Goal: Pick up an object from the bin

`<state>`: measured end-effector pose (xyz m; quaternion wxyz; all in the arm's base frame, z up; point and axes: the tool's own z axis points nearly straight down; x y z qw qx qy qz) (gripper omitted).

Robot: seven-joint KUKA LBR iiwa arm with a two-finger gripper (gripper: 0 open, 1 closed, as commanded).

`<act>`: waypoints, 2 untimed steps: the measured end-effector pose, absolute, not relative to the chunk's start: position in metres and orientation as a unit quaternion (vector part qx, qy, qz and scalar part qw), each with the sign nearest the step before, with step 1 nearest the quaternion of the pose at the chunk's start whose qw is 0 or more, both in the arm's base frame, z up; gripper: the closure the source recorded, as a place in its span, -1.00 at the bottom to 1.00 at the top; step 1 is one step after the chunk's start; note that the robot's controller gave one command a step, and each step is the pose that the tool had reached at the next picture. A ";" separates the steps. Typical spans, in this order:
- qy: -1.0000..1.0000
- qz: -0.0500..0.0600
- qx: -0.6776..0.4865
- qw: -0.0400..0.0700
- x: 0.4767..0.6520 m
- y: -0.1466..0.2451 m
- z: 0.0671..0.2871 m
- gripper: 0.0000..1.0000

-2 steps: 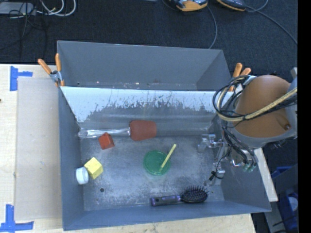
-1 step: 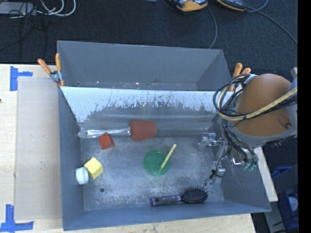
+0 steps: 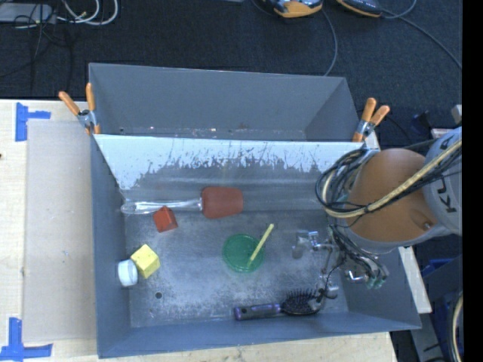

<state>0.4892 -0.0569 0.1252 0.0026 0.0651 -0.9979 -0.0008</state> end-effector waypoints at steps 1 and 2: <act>-0.992 -0.001 0.129 0.003 0.475 -0.058 0.120 -1.00; -0.992 -0.002 0.130 0.004 0.472 -0.054 0.114 -1.00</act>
Offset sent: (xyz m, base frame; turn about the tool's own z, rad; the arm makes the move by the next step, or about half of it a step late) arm -0.0191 0.0047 -0.0163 -0.1232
